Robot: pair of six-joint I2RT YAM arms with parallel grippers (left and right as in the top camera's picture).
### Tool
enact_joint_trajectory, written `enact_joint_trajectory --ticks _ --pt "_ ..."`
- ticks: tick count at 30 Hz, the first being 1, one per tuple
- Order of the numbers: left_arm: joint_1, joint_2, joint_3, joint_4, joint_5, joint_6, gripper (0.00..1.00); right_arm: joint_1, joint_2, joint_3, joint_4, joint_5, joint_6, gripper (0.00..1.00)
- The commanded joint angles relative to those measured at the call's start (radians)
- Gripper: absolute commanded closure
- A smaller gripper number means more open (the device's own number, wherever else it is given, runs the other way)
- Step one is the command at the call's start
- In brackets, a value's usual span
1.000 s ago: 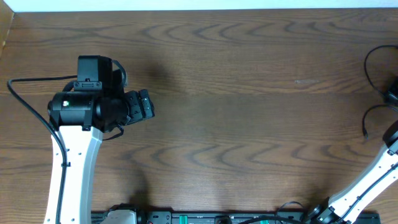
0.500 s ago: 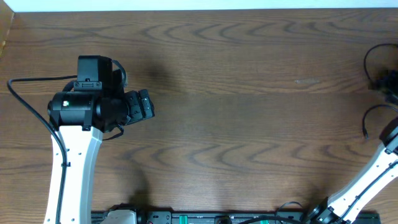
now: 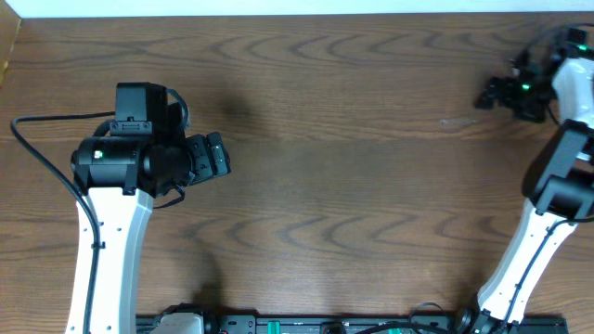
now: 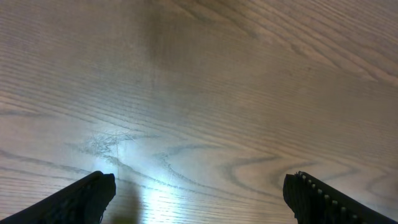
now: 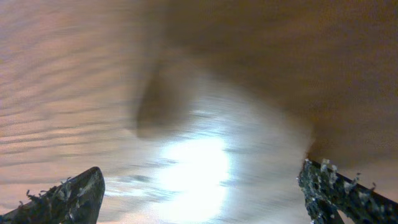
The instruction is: Untangle cables
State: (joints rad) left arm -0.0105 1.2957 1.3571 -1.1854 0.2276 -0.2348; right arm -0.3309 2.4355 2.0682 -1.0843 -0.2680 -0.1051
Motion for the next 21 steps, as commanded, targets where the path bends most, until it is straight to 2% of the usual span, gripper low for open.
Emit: enact_joint_trajectory --ticks 1,9,17,21 --pt "-0.002 -0.037 0.009 0.005 -0.038 0.014 0.08 0.039 -0.064 -0.003 0.0 -0.038 -0.01 0.02" --pt "-0.002 -0.117 0.01 0.012 -0.065 0.017 0.08 0.098 -0.401 -0.003 0.003 -0.038 -0.115 0.01" --pt "-0.002 -0.132 0.009 0.008 -0.064 0.026 0.08 0.103 -0.711 -0.003 -0.135 -0.038 -0.157 0.01" --pt "-0.002 -0.132 0.008 0.008 -0.065 0.049 0.08 0.104 -0.825 -0.003 -0.226 -0.047 -0.142 0.09"
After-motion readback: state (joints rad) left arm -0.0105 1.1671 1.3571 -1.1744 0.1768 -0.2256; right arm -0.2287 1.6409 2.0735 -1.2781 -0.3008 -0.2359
